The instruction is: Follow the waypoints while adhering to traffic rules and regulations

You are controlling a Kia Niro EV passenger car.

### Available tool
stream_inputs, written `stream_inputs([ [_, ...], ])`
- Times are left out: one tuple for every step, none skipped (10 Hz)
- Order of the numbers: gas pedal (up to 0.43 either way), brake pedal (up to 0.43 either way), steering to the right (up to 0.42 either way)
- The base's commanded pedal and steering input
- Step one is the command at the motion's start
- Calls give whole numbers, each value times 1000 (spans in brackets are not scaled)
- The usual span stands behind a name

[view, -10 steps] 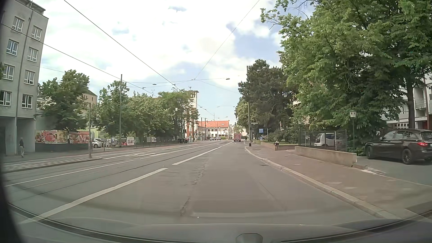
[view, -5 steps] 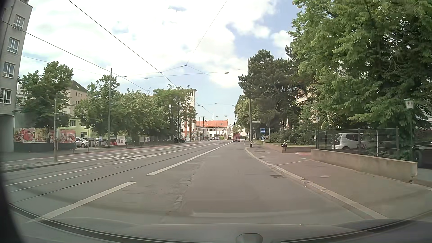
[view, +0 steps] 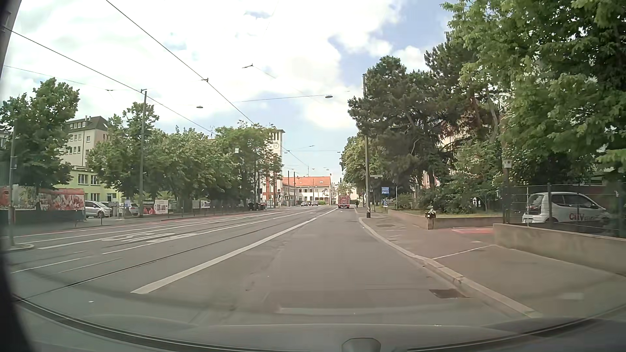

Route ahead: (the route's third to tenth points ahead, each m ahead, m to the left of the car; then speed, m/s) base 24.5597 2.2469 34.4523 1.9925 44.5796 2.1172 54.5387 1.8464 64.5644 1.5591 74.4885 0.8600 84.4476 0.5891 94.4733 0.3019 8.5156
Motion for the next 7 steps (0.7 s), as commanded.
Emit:
stream_inputs([
  [20, 24, 0],
  [20, 24, 0],
  [20, 24, 0],
  [20, 24, 0],
  [20, 24, 0],
  [0, 24, 0],
  [0, 24, 0],
])
